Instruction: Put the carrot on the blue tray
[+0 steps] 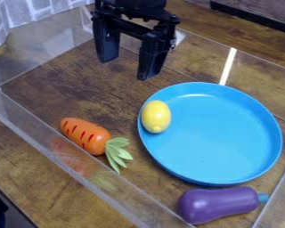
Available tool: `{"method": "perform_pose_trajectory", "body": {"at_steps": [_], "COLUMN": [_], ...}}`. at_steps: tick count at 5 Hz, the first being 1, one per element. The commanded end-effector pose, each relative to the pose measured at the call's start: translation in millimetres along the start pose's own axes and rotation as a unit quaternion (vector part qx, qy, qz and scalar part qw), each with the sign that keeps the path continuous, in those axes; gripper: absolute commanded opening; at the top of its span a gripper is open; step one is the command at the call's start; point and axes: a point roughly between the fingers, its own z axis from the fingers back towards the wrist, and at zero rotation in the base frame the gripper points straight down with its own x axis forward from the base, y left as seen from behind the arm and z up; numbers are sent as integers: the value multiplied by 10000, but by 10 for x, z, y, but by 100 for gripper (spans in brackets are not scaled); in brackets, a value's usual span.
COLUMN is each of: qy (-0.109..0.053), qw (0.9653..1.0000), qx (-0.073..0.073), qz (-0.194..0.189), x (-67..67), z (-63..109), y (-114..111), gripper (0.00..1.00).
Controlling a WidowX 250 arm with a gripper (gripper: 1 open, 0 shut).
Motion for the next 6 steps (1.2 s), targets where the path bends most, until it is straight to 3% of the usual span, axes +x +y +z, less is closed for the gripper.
{"method": "perform_pose_trajectory", "body": {"at_steps": [1,2,4,5,6], "qy": [41,59,111,131,142], "qw": [9996,9968,9856,9779,9676], "qx": [10,40,67,79,115], "qz": [-273,-801,-1689,-2085,-2519], "x": [8,10,5,2,-1], "z": [-65,-149,-274,-329,-387], "y": [11,57,129,152,202], "gripper": [100,100,100,100,100]}}
